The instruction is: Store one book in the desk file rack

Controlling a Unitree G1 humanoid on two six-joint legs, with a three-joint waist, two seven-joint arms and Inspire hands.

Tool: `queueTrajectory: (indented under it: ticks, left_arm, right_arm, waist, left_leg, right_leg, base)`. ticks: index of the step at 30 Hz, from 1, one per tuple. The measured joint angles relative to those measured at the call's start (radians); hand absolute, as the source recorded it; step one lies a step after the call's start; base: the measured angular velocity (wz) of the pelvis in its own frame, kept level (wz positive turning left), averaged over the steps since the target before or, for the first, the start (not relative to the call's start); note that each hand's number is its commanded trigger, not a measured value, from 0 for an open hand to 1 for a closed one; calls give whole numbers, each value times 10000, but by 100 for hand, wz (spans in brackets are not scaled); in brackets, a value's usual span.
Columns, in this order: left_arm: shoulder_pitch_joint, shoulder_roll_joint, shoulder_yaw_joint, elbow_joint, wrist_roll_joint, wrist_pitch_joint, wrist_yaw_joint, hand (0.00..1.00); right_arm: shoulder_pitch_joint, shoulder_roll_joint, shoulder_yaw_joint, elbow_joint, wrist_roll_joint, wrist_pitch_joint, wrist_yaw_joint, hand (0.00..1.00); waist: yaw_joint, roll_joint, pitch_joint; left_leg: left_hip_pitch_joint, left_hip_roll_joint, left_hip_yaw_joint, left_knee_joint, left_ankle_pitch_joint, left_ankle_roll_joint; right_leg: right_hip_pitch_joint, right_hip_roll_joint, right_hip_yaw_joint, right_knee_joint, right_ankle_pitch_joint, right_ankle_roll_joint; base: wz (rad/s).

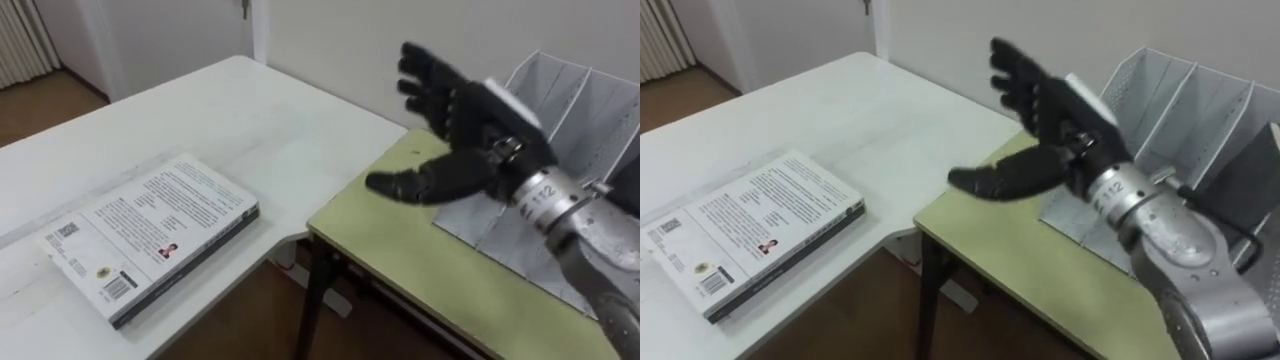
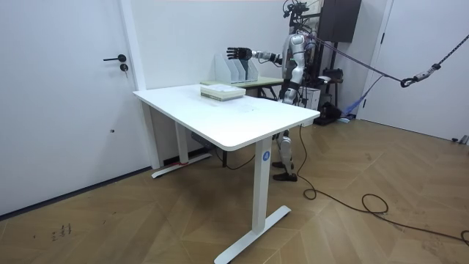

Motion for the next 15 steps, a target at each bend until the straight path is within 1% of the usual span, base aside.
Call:
queueTrajectory:
  ticks: [1, 2, 3, 5, 6, 7, 8, 9, 12, 14, 15]
  left_arm:
    - [-13, 91, -152, 6, -46, 4, -24, 0]
    - [-38, 131, -188, 15, -36, 15, -67, 0]
    - [-137, 183, -283, 18, -37, 54, -201, 0]
    - [-201, 278, -478, 17, -56, 142, -346, 0]
    - [-238, 316, -566, 17, -80, 150, -368, 0]
    - [-278, 339, -604, 16, -158, 150, -379, 0]
    - [-285, 346, -756, 7, -248, 145, -377, 0]
    - [-289, 344, -789, 9, -288, 147, -377, 0]
    - [-353, 353, -910, 2, -510, 150, -379, 0]
    - [-396, 353, -943, -2, -544, 154, -393, 0]
    - [-409, 353, -952, 6, -548, 154, -394, 0]
  right_arm:
    - [93, 4, 316, 0, -66, -1, 352, 0]
    - [202, 11, 419, -6, -119, -4, 549, 0]
    - [458, 15, 642, 0, -329, -1, 925, 0]
    - [866, 115, 1059, 118, -741, 132, 1697, 0]
    - [953, 133, 1147, 168, -789, 163, 1859, 0]
    - [1123, 173, 1293, 353, -799, 181, 2162, 0]
    - [1231, 301, 1409, 593, -928, 195, 2426, 0]
    - [1280, 355, 1450, 687, -1038, 195, 2526, 0]
    - [1471, 393, 1810, 1331, -1203, 208, 3023, 0]
    - [1647, 443, 1843, 1806, -1521, 202, 3420, 0]
    - [1719, 465, 1842, 1999, -1572, 188, 3478, 0]
  waist:
    - [75, -1, 2]
    - [141, 10, 7]
    - [233, 11, 7]
    - [425, -36, -11]
    - [438, -44, -12]
    - [479, -44, -13]
    - [500, -34, -7]
    - [502, -29, -2]
    - [574, -3, 16]
    - [637, 46, 48]
    - [652, 52, 51]
  left_leg:
    - [-3, 8, 0, -5, 5, -8]
    - [-1, 12, -1, -13, 5, -10]
    - [-7, 15, -12, -36, 3, -15]
    - [-58, 12, -74, -38, 5, -21]
    - [-72, 12, -85, -25, 5, -21]
    - [-69, 5, -107, -14, 7, -22]
    - [-70, 1, -128, -8, 6, -22]
    - [-75, -1, -138, 0, 7, -22]
    - [-78, -5, -181, -1, 7, -21]
    - [-79, -4, -189, 1, 6, -21]
    - [-77, -3, -195, 2, 6, -21]
  right_leg:
    - [-13, 10, -14, 3, 9, -8]
    - [-13, 15, -15, 2, 14, -13]
    - [-14, 23, -18, 2, 18, -17]
    - [-9, 23, -63, 15, 23, -20]
    - [-10, 19, -76, 15, 24, -21]
    - [5, 10, -90, 15, 27, -19]
    - [24, 2, -106, 15, 28, -17]
    - [25, -2, -131, 11, 31, -12]
    - [50, -11, -179, 8, 39, -5]
    - [60, -10, -191, -1, 42, -6]
    - [63, -9, -199, -2, 42, -7]
  base:
    - [0]
    - [-3]
    - [0]
    - [5]
    - [7]
    - [7]
    - [6]
    - [6]
    - [3]
    - [0]
    - [4]
